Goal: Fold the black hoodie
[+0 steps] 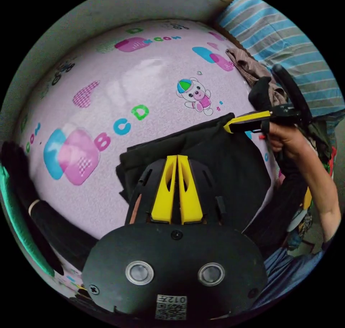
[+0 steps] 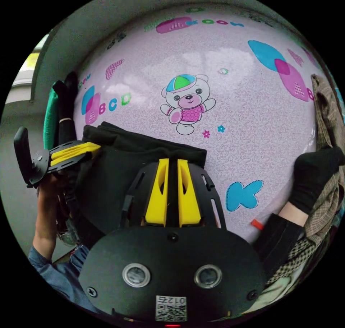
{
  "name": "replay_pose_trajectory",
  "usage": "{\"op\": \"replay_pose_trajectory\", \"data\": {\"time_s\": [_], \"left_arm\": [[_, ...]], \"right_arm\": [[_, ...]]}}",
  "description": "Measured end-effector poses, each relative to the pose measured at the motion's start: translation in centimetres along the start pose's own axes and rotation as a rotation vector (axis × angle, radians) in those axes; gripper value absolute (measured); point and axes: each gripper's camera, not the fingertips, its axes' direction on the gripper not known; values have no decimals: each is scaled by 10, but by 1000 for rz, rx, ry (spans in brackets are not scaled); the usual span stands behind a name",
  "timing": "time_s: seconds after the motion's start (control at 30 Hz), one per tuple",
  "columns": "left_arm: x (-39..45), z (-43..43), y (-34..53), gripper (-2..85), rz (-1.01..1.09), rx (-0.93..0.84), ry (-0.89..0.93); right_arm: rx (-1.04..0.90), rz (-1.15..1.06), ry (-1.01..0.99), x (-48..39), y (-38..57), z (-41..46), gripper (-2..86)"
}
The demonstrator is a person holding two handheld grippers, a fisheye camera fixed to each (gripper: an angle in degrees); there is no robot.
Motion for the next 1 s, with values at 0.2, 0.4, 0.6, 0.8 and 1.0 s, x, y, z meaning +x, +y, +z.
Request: {"op": "replay_pose_trajectory", "data": {"time_s": [0.2, 0.4, 0.6, 0.8, 1.0], "left_arm": [[32, -33, 56, 5, 100, 17, -43], [83, -2, 79, 6, 204, -88, -156], [78, 30, 71, 6, 173, -134, -93], [78, 41, 66, 4, 146, -146, -29], [94, 21, 70, 4, 142, -105, -14]], "right_arm": [[78, -143, 36, -31, 63, -36, 1], [-16, -337, 96, -88, 102, -16, 9], [-169, -317, 157, -96, 88, 27, 2], [-214, -322, 223, -105, 85, 42, -4], [-113, -266, 61, -81, 111, 14, -3]]}}
